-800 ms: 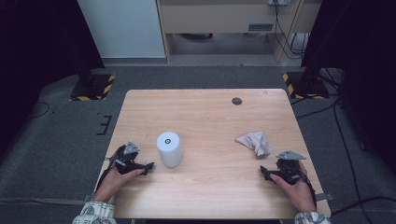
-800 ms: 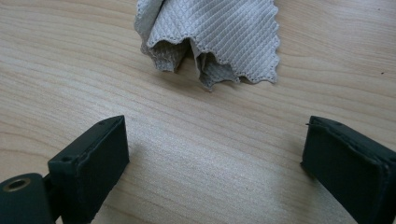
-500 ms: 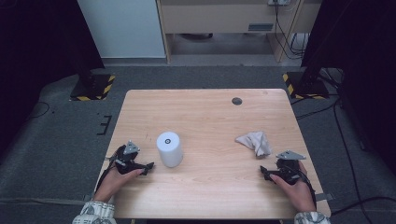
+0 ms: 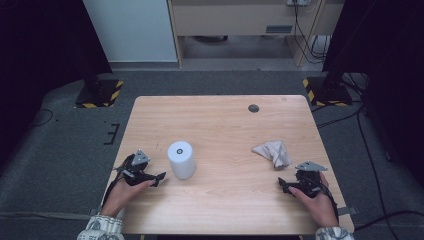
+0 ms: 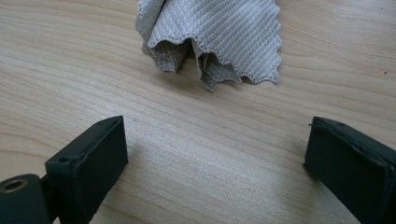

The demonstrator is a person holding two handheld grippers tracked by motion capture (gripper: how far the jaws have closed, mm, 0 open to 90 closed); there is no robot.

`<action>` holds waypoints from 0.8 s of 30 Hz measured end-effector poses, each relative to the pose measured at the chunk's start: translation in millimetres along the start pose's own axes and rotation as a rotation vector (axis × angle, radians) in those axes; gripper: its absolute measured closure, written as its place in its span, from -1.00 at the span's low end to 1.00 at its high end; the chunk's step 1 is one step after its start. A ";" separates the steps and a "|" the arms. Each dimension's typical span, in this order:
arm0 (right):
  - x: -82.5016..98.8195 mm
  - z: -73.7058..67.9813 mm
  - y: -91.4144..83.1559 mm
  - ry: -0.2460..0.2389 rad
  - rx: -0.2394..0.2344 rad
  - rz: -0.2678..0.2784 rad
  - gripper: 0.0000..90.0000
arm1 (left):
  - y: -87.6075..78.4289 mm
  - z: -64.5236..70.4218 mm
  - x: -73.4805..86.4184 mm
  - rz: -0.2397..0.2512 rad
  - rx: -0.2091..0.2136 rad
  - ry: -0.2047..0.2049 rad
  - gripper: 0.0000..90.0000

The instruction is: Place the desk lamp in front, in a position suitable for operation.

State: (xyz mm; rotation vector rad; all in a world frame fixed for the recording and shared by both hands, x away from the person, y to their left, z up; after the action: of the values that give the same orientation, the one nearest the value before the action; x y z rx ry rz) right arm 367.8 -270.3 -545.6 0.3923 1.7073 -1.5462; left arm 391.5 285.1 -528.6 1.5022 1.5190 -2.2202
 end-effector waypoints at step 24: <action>-0.1 -1.5 0.1 -0.013 -0.011 0.001 -0.87 | -7.1 55.6 -43.9 0.138 0.098 0.115 -0.96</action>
State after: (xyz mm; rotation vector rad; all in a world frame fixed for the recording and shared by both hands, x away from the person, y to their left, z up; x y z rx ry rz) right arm 367.4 -268.9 -545.7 0.3760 1.7049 -1.5345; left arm 373.4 228.4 -489.5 1.7341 1.3066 -2.1935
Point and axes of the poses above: each handheld gripper's, and its own axes: y roughly forward along the jaws, x roughly out of its underside, z roughly to its right, the point moved 1 cm from there along y, roughly forward along the jaws, and after that the axes turned 5 degrees about x, right-handed, at the moved point
